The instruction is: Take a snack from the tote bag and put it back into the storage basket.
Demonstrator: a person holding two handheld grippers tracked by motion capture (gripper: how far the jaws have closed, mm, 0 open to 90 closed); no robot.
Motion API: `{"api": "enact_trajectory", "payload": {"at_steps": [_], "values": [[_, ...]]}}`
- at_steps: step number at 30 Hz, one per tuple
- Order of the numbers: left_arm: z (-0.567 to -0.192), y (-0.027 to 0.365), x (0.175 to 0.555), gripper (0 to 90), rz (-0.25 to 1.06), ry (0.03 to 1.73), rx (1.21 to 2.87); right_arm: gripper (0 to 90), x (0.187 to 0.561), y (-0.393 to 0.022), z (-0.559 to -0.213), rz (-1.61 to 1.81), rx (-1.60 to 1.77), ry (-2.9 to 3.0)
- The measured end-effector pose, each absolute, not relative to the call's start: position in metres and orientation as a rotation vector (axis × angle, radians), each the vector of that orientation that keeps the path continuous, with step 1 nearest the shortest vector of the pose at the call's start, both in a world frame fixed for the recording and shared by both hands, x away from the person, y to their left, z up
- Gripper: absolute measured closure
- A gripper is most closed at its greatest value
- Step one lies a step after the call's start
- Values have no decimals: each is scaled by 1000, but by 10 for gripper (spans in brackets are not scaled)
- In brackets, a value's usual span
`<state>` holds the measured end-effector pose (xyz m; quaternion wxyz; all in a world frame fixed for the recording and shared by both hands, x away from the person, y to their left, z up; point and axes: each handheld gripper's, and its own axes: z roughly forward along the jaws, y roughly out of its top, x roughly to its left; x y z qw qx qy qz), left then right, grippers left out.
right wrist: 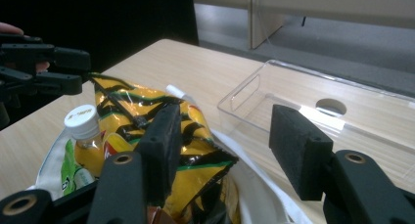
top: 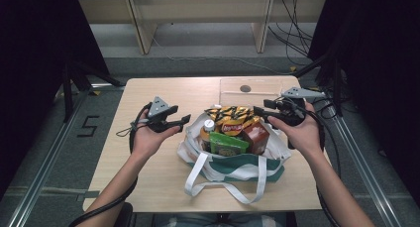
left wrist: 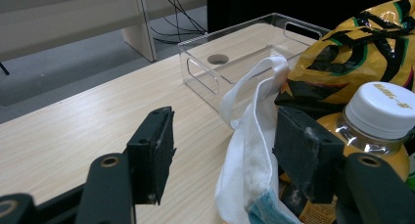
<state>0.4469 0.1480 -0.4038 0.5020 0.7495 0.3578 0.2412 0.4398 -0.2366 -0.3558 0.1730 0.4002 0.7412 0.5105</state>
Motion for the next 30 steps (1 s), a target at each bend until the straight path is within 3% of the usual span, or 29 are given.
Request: {"api": "enact_trajectory", "payload": {"at_steps": [13,30], "values": [[-403,146,448,398,578,862,1809,483,452,-231,-366,1387,1123,2212],[-405,143,448,400,576,856,1825,761,456,-231,-371,1391,1141,2329]]}}
